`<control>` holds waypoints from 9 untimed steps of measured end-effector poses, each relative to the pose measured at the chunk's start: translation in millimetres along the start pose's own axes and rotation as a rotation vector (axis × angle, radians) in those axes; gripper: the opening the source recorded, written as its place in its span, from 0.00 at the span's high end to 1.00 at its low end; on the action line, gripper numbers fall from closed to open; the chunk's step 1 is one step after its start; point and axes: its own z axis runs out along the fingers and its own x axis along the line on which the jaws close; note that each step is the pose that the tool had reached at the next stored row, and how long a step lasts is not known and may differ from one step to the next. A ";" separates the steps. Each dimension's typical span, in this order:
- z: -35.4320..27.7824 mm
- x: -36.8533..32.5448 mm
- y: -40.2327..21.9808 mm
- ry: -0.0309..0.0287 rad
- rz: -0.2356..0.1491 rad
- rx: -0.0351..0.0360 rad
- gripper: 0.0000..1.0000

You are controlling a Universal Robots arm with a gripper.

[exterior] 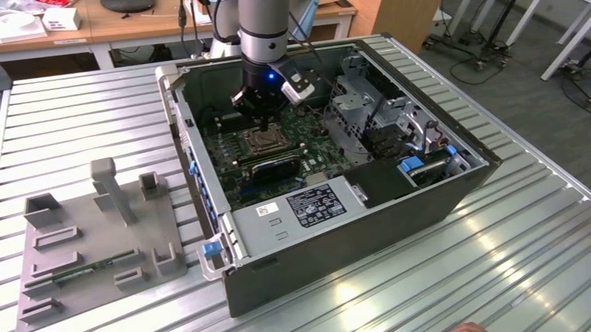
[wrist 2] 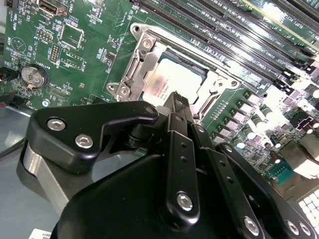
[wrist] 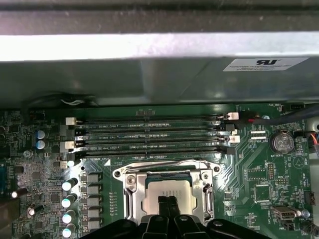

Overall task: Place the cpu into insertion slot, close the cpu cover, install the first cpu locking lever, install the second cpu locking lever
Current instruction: 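Install the first cpu locking lever, then install the second cpu locking lever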

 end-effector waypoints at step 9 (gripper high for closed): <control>-1.5 -0.1 0.1 -0.0001 0.000 0.0013 0.89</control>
